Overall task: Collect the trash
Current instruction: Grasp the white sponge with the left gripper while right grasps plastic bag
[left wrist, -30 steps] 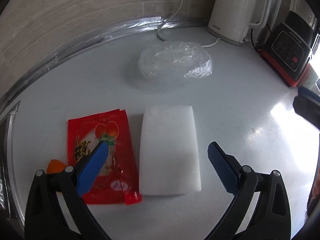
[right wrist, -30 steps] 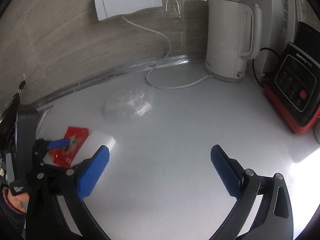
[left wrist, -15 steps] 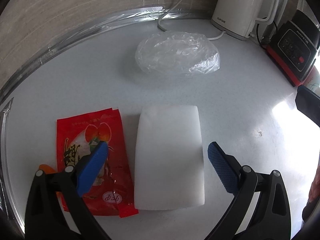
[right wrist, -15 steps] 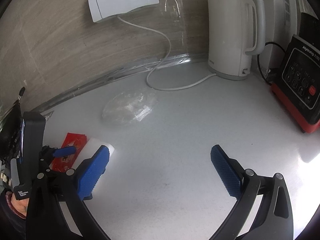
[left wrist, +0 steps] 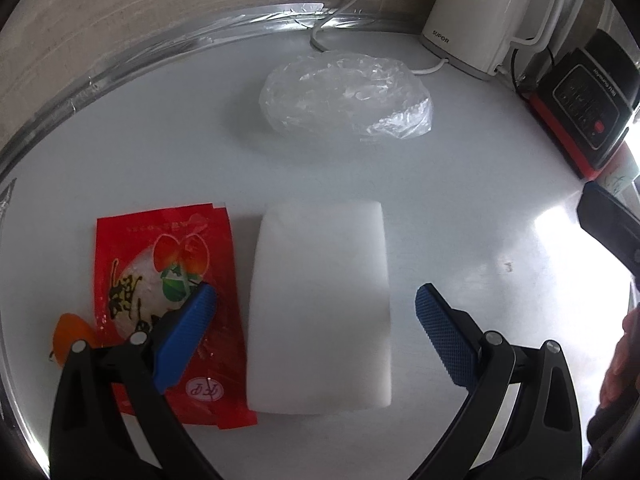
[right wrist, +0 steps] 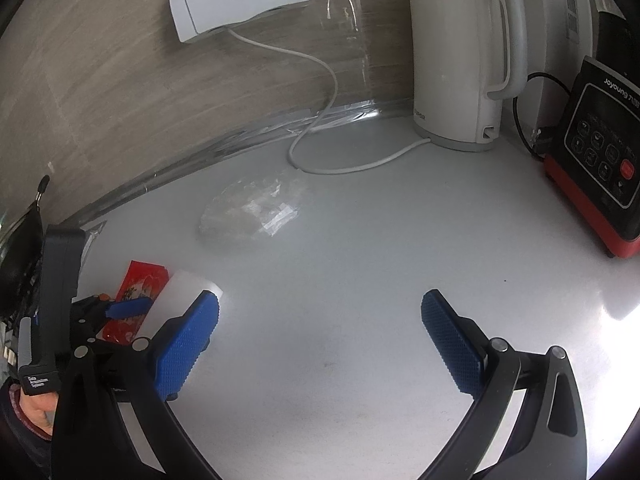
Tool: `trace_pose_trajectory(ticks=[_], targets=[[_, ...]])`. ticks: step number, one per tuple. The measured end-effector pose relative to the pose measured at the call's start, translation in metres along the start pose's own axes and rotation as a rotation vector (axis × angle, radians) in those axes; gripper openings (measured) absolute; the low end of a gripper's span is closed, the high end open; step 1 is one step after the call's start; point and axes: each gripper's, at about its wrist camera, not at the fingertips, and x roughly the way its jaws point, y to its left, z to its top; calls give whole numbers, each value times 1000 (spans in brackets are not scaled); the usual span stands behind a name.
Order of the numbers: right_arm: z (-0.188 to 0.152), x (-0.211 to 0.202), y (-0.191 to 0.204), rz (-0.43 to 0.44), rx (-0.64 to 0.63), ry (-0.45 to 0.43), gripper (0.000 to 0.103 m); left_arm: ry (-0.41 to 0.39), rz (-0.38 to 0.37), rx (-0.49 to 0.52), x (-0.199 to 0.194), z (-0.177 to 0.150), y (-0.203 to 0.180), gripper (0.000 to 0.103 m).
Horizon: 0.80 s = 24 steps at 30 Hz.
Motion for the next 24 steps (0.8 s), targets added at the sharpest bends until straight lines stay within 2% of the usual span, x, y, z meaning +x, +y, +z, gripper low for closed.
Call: trace_pose_trajectory(ticks=[10,17,19,24], targets=[[0,1,-3,0,5,5,101,-10,-38,-48,-4,1,0,95],[0,3,-6,4,10,7,101,-15,1,-20,-1,-1,-4,95],[-1,4,-7,4,9,13,101,-12,14,-8,0,-1,-7,92],[0,7,-7,2,6,24,101,-15,79,39,4,-1,-17,76]])
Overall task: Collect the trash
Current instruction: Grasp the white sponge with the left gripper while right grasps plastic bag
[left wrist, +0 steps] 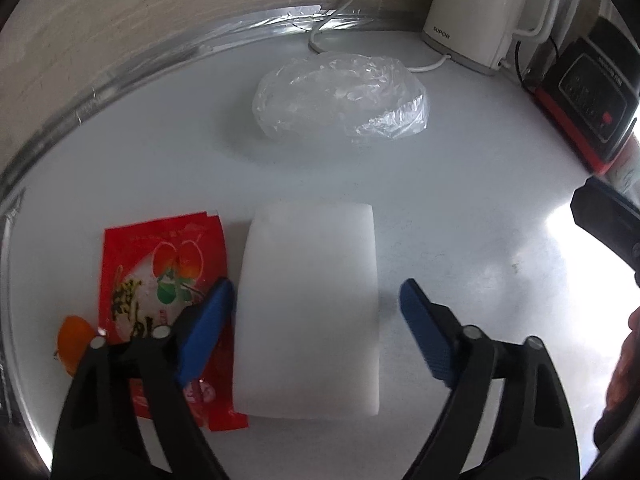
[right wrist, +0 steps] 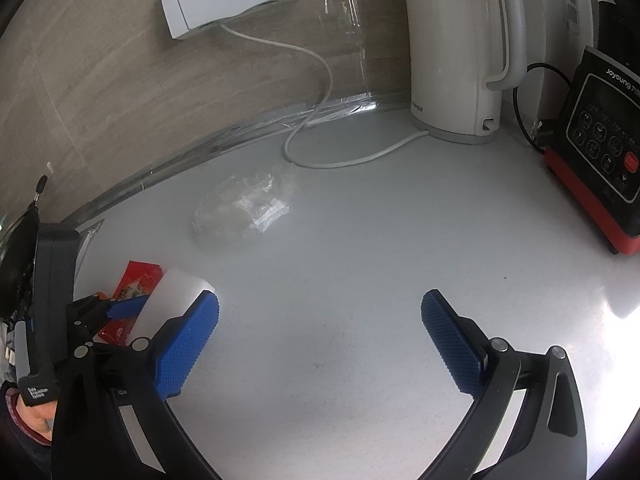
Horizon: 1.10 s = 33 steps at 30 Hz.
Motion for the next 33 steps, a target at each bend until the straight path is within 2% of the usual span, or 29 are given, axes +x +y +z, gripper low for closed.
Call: trace_pose_trajectory(ticks=[1,2,3,7,13,25,28,29,30,31,33], targets=[[1,1,1,0,-4,1,101,-2,6,5,0,1,-1,72],[1,1,1,-1,-6,1,101,-6,11,11,-1,2,-1,62],[2,2,3,-2,-10,2,101,-5,14,15,-1,4,0,59],[7,12,10,4,-24,14,101,3,12,-1,1,8,5,58],[22,40,35,2,-94,41,101,-40,15,-9,-14,8,10,58],[62,136,87,14,-171,109,100,-87,16,-97,-45,13,53,59],[69,155,93,38,-161,130,100,-101,54,-109,-47,15,62,59],[71,160,95,38,-160,133,97,-102,52,-113,-48,15,64,59],[72,165,97,34,-167,142,88,-105,40,-123,-50,15,67,59],[73,169,99,44,-172,156,63,-112,30,-129,-52,14,69,59],[75,168,100,49,-171,166,41,-123,45,-125,-56,12,70,59]])
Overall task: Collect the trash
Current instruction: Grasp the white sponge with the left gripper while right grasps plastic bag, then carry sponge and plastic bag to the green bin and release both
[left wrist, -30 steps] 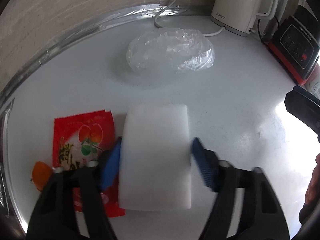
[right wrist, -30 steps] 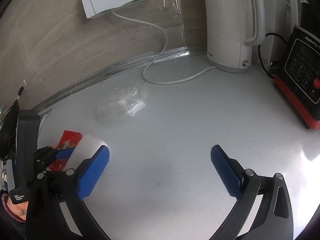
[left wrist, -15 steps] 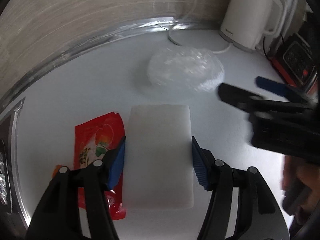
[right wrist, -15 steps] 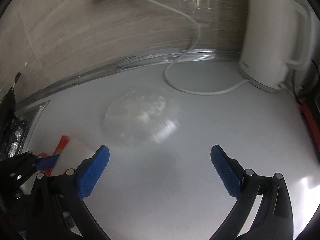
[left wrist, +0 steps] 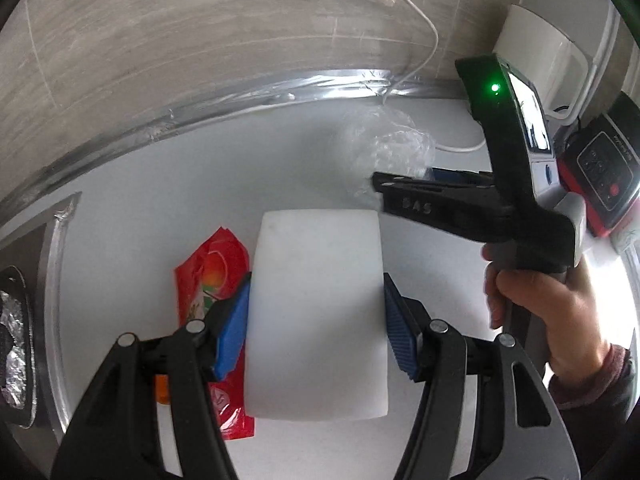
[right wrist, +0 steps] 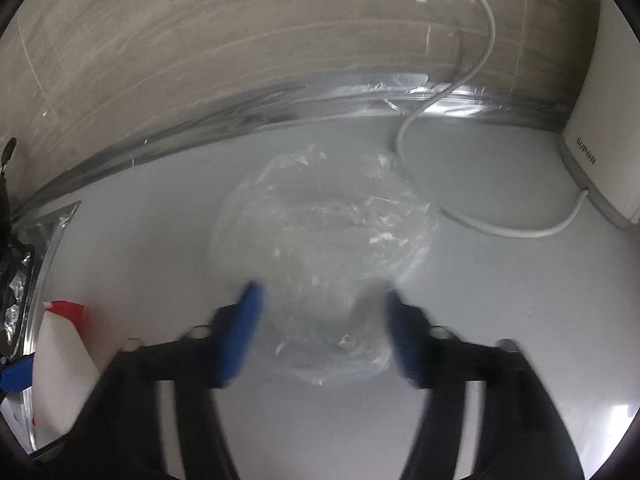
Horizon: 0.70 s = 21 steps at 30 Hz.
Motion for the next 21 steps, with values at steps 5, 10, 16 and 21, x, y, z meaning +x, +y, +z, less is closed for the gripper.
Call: trace_pose_trajectory(ticks=[5,10,16,21], targets=[[-7,-33,0,26,-12,-19,13,-28,12,-4,-22,-7,0,59],[-34,-92,1,3,-46,-65,13,-57,16,9,-61,-24,-9,59],[-101,-177,4,-29,-88,-71,13,-42,-3,8,-114,-78,-34,59],[-173,-231,8,-9,-129,-35,13,-1,-24,12,-151,-139,-58,59]])
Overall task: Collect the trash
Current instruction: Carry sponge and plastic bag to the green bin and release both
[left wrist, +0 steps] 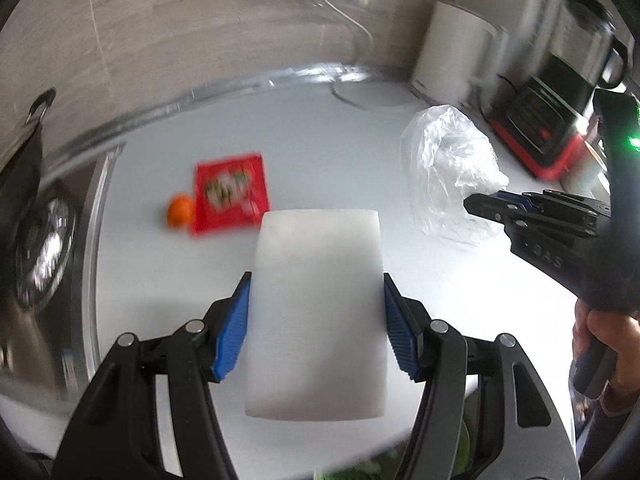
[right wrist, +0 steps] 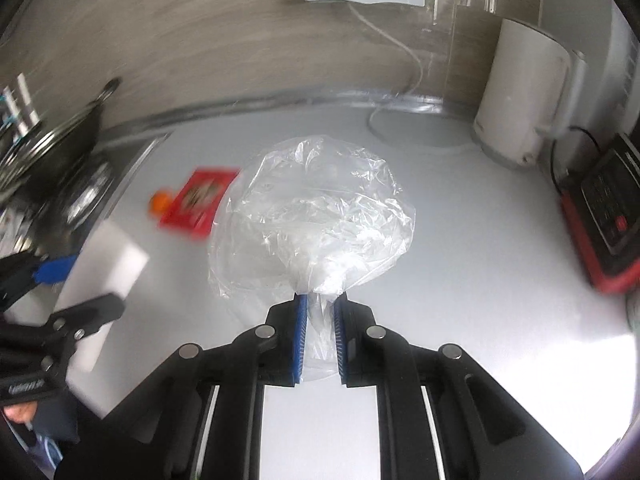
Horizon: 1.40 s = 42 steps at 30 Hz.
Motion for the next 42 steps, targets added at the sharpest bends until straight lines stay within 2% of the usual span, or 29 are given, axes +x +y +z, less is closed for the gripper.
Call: trace_pose_trajectory(ticks=[5,9,14,17,20,22,24,28,31,35,37,42], targets=[[-67,-43,10,38,-27,47,14,24,-8,12,-23,-52,-19,59],[-114,-63,16,71,-30,83,15,38,-48,-4,-40,-97,-35,59],[-164,-80,21,92,-32,130,15,146,-122,94,-36,-163,-60,59],[-184,-87,16,94,-14,152,16,232,-175,136,-21,-195,-72,59],[-198,-90,12,96,-3,168,16,291,-192,176,-3,-220,-85,59],[-202,-91,11,99,-8,176,16,325,-188,195,8,-228,-92,61],[-208,-93,12,106,-16,183,16,353,-176,210,17,-233,-96,77],[-215,-96,13,124,-31,191,16,353,-153,219,16,-236,-100,84],[-219,-98,14,149,-32,196,16,329,-129,199,7,-229,-92,85],[-223,-100,25,201,-72,201,16,278,-13,119,-14,-217,-72,85],[-227,-97,37,231,-115,217,16,250,86,62,-28,-208,-53,85],[-237,-83,63,293,-189,255,16,175,177,-40,-56,-192,-15,90]])
